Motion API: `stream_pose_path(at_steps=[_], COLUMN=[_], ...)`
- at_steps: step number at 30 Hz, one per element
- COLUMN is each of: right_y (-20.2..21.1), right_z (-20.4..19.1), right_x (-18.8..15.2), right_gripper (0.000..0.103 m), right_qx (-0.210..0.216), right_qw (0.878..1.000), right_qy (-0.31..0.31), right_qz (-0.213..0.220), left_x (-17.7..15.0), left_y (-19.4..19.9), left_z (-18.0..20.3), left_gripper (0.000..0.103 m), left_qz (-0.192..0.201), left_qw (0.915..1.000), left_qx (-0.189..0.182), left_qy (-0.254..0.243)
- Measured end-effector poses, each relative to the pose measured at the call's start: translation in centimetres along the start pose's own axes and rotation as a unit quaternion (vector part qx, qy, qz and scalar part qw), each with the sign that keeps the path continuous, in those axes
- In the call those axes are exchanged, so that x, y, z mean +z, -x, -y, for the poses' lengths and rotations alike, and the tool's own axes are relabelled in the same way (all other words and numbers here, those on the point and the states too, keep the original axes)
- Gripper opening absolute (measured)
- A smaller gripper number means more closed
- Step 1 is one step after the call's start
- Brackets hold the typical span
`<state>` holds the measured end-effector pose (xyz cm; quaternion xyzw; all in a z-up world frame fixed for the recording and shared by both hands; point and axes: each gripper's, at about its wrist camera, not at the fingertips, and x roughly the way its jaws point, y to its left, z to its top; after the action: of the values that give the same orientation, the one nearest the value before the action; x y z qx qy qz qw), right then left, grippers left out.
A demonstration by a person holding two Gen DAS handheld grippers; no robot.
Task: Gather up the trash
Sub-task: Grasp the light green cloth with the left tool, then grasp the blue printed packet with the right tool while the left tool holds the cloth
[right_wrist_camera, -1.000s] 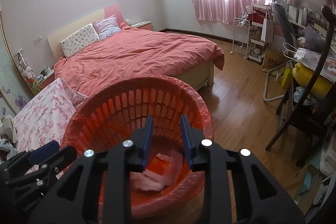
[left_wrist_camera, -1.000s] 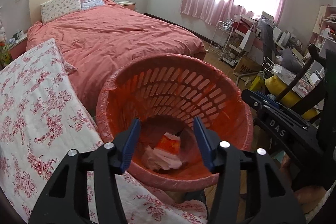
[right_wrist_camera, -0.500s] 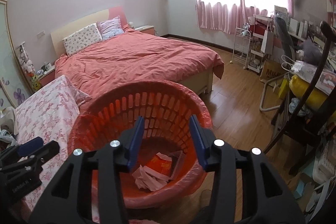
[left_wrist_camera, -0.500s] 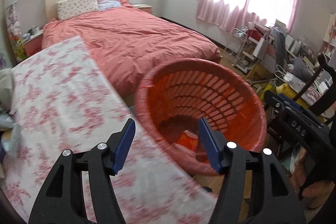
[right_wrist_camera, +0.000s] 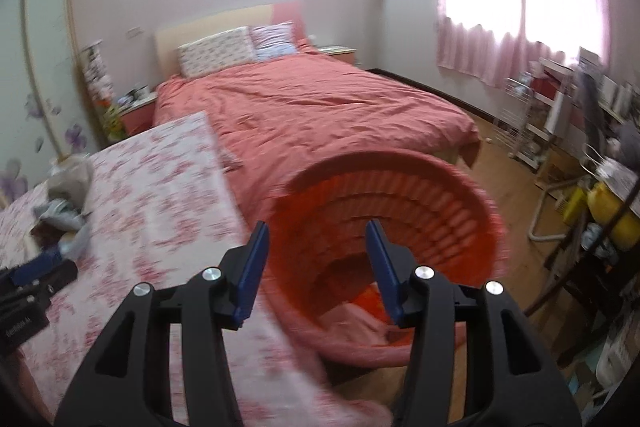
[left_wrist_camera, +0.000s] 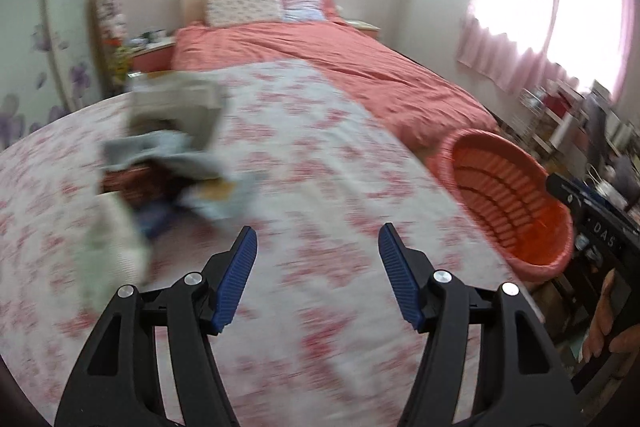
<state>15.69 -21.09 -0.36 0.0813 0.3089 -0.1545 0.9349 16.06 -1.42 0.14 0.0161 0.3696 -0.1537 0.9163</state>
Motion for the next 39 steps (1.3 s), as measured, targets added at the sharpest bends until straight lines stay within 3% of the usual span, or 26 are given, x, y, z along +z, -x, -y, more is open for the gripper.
stream_pose_path(at_steps=[9,13,18,20,22,26,32,39], right_y=[0.3,0.4,0.4,0.3,0.2,-0.2,-1.0,-2.4], right_z=[-9.9,-11.7,-12.8,-13.1,-13.4,-14.5,-16.9,-20.9], right_x=[-1.5,-2.2,-2.5,-2.6,-2.6,-2.6,-2.9,-2.8], right_gripper=[0.050,0.050,0.050,0.050,0.050,0.050,0.050,0.045], right_qx=[0.063,0.072,0.073,0.074,0.076,0.085,0.110,0.154], right_qw=[0.995,0.993,0.992,0.991,0.991,0.990,0.986,0.979], right_qy=[0.072,0.085,0.100,0.103,0.106,0.109,0.113,0.117], right_qz=[-0.018,-0.025,-0.032,-0.034,-0.036,-0.041,-0.054,-0.070], left_x=[-1.3,-1.3,-1.4,-1.4,-1.6,-2.1,-2.7,-3.2], left_y=[1.6,0.2,-1.8,-2.3,-2.1,-0.9,1.8,4.3], left_z=[-9.1,-11.0,-10.8,-11.0,-11.5,-13.1,-16.5,-20.5], left_gripper=[0.068,0.068,0.068,0.060,0.040,0.016,0.014,0.014], left_qz=[0.004,-0.012,-0.025,-0.029,-0.033,-0.027,-0.006,0.008], left_qw=[0.9946,0.9931,0.9920,0.9908,0.9906,0.9908,0.9882,0.9808], left_qx=[0.073,0.072,0.091,0.103,0.099,0.085,0.083,0.111], left_qy=[0.073,0.092,0.084,0.084,0.089,0.101,0.128,0.160])
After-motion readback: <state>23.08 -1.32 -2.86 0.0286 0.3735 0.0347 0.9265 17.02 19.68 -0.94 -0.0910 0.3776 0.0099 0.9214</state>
